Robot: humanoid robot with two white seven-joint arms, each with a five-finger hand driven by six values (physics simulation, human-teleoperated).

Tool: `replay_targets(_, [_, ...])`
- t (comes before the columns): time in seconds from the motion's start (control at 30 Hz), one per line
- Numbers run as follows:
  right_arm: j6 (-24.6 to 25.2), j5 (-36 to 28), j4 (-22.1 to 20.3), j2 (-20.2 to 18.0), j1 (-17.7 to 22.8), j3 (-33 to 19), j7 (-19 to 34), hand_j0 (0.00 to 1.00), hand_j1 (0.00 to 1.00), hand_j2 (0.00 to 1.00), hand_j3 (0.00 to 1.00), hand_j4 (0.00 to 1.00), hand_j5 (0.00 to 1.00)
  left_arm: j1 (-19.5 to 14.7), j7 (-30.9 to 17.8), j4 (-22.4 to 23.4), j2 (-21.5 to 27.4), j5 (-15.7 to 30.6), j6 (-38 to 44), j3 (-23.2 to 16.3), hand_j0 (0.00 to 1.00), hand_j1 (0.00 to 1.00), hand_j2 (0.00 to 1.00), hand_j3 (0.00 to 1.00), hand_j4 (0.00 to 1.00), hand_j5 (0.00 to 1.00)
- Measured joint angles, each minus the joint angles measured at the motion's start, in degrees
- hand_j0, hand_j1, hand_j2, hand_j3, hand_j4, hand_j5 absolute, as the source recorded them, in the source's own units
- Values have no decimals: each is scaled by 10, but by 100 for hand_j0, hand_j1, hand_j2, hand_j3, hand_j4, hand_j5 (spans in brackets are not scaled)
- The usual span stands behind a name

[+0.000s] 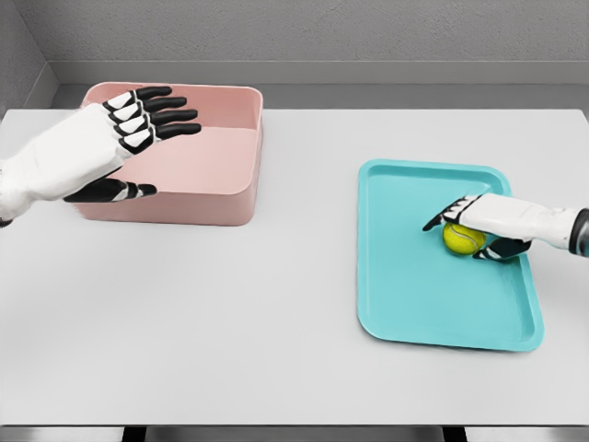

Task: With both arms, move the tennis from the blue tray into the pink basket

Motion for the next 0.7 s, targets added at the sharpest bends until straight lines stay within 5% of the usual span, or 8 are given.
replay_targets(0.3, [0, -5, 13, 2, 0, 3, 1, 60, 60, 60, 60, 60, 60, -4, 0, 1, -59, 10, 0, -41, 100, 100, 100, 100, 100, 100])
replay_targets(0.4, [1, -4, 16, 2, -1, 3, 1, 56, 56, 56, 56, 56, 56, -87, 4, 0, -65, 24, 0, -105, 100, 100, 100, 100, 100, 100])
replay_targets(0.53, [-2, 3, 16, 1, -6, 3, 3, 53, 53, 53, 53, 53, 53, -128, -4, 0, -62, 27, 0, -180, 100, 100, 100, 100, 100, 100])
replay_targets(0.7, [-12, 6, 7, -3, -15, -1, 17, 52, 52, 52, 52, 52, 52, -176, -164, 0, -30, 25, 0, -218, 100, 100, 100, 100, 100, 100])
